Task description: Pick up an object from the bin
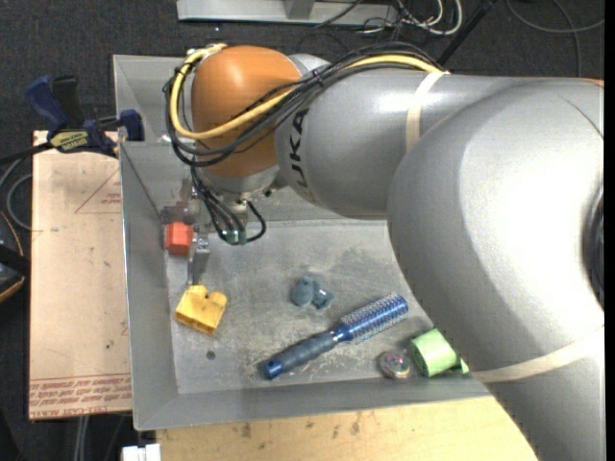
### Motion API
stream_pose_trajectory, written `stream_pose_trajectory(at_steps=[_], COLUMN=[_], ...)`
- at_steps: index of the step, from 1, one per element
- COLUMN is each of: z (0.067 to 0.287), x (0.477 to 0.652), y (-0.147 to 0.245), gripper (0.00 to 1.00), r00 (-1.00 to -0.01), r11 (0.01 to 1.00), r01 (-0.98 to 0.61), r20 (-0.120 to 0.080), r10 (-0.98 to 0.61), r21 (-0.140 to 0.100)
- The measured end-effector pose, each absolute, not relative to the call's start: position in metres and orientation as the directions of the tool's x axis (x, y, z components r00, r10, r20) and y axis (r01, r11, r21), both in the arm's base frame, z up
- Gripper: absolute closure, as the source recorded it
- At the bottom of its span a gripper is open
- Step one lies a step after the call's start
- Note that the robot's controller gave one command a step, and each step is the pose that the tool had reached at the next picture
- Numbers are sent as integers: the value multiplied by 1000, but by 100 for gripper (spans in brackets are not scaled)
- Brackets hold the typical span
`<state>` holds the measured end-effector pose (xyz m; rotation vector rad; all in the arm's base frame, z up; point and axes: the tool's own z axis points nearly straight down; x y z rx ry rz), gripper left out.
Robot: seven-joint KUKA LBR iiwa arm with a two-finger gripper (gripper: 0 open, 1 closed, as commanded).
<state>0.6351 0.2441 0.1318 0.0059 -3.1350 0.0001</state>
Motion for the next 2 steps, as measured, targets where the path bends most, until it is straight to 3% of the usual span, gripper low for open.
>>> stream_pose_trajectory(at_steps=[1,2], z=[112,104], x=[626,605], y=[239,252], gripper=[0,0], r00=[-980,-832], r11=[980,832], r01=[-199,-554], r20=[-14,-16], r10=[-199,-554], r21=[4,-1])
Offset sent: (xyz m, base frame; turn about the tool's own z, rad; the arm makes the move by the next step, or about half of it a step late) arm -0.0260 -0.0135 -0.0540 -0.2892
